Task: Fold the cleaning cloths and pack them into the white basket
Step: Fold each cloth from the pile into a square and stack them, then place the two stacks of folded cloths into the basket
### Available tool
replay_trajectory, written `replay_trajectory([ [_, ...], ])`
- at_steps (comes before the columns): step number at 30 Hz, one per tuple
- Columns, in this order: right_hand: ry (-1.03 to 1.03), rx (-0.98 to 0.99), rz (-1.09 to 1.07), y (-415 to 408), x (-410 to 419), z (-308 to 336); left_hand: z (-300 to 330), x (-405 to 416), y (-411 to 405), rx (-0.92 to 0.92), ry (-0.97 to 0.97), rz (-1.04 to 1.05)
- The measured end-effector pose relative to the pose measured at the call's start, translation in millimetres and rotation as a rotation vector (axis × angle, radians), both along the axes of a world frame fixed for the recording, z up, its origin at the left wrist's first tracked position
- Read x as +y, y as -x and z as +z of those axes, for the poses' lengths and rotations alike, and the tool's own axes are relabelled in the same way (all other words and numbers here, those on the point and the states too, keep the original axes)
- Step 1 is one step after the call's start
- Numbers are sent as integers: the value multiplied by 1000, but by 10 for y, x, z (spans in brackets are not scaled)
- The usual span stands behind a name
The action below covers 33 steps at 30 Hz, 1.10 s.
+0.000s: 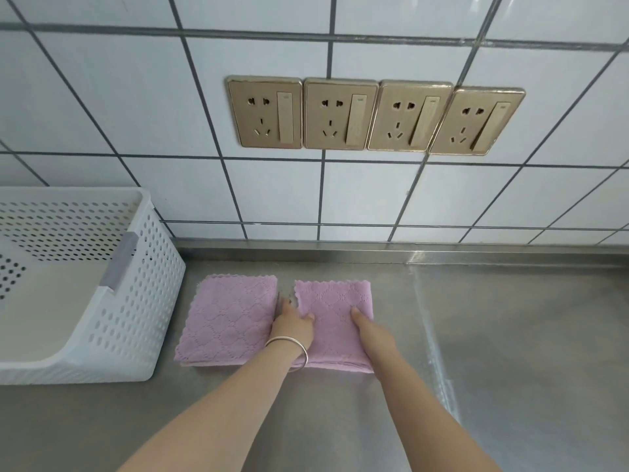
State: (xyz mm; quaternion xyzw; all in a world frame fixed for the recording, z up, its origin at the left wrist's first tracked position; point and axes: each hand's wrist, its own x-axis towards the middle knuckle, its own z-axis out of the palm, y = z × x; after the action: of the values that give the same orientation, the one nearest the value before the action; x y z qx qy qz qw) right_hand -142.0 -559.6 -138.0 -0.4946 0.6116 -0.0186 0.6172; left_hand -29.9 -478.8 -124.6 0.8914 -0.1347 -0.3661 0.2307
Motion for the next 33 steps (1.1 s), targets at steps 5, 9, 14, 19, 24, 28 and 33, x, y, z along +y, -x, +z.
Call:
replay_trajectory([
  [5,-29,-154,-66,222,76,324,308,88,188,-57,140,-65],
  [9,47,-203,37,242,172,725,739,365,124,3,327,-53],
  [14,199,-317,195,-177,686,1472,1466,1024,-385,-109,432,-99],
  [19,327,-376,376,-869,1276,1967,2016,1793,-1050,-232,451,-78],
  [24,207,-471,437,-1939,1942,2081,2284,2574,-1971,-348,407,38],
  [28,-56,-544,350,-2747,2328,1904,2148,2927,-2730,-318,386,131],
  [33,-254,-338,279,-3459,2496,1524,1674,3061,-3472,-192,136,72],
])
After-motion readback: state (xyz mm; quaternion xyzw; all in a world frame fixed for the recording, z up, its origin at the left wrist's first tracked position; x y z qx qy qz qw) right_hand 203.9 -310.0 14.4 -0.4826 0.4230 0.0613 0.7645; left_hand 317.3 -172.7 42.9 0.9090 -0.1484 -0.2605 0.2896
